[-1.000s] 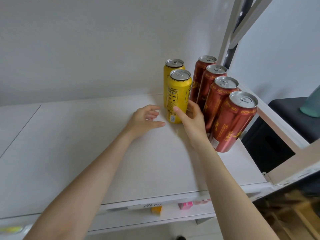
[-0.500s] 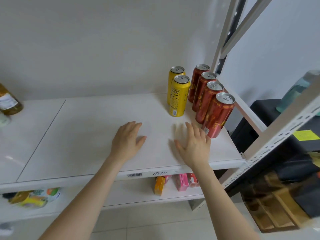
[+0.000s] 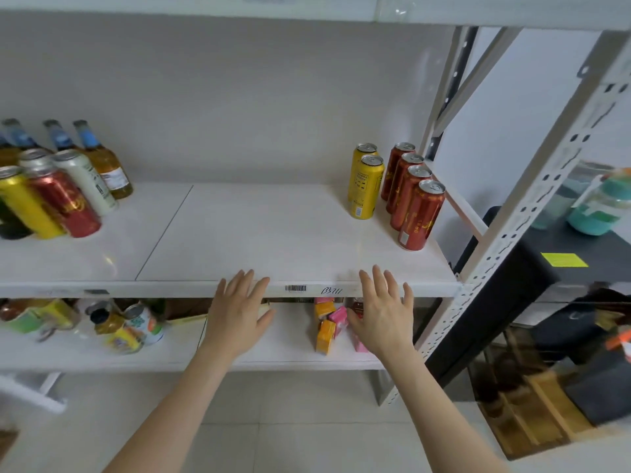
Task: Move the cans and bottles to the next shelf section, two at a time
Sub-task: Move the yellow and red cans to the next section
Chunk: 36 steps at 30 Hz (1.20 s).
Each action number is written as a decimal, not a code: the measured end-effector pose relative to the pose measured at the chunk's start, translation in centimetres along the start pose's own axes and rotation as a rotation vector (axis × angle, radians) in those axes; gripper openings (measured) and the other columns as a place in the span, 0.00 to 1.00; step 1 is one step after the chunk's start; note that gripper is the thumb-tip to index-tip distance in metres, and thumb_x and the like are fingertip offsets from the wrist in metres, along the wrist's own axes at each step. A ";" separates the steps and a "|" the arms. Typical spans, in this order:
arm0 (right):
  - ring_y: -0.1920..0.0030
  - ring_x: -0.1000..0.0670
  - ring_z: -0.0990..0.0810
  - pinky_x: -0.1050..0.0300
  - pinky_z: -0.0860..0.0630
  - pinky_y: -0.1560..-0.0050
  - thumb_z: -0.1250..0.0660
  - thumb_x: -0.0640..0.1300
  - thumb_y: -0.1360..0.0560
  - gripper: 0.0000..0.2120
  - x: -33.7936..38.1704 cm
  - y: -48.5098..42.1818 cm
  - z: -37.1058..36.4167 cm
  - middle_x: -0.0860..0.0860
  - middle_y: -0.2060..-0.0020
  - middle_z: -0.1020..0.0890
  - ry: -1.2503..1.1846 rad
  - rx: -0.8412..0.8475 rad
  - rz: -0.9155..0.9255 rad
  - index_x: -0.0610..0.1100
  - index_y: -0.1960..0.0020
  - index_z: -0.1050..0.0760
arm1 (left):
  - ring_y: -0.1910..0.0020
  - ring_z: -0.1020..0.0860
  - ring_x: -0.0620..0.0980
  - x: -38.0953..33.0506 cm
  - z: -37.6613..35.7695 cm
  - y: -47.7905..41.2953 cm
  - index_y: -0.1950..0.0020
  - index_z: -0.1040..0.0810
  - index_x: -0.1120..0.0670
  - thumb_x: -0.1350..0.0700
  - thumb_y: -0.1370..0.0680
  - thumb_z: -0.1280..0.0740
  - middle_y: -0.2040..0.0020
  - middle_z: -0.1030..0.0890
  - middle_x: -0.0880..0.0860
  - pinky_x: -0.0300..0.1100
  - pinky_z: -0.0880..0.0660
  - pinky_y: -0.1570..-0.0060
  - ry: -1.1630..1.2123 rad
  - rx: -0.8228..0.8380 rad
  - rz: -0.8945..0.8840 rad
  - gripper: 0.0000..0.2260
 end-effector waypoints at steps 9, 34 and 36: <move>0.23 0.39 0.39 0.35 0.43 0.26 0.33 0.57 0.25 0.34 7.3 3.1 2.7 0.43 0.23 0.36 0.001 -0.012 0.065 0.45 0.24 0.36 | 0.34 0.25 0.64 5.1 3.0 6.6 0.35 0.22 0.56 0.44 0.29 0.25 0.35 0.22 0.62 0.64 0.28 0.38 -0.110 -0.013 0.084 0.27; 0.20 0.43 0.53 0.37 0.55 0.23 0.40 0.59 0.21 0.36 42.6 2.9 -0.9 0.45 0.19 0.50 0.018 0.164 0.254 0.48 0.20 0.52 | 0.23 0.43 0.57 37.3 7.3 16.5 0.23 0.40 0.47 0.39 0.21 0.42 0.22 0.38 0.57 0.60 0.44 0.26 -0.132 0.167 0.323 0.28; 0.20 0.43 0.53 0.37 0.55 0.23 0.41 0.58 0.20 0.35 44.6 1.9 -1.1 0.45 0.19 0.50 0.018 0.163 0.262 0.48 0.20 0.52 | 0.22 0.45 0.57 39.2 7.6 15.8 0.22 0.41 0.48 0.39 0.20 0.43 0.21 0.41 0.57 0.60 0.46 0.25 -0.150 0.173 0.335 0.28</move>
Point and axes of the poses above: each hand's wrist, its own y-axis away from the middle knuckle, its own z-axis out of the back of the hand, x = y × z, the point moved 4 cm from there along -y, towards the middle knuckle
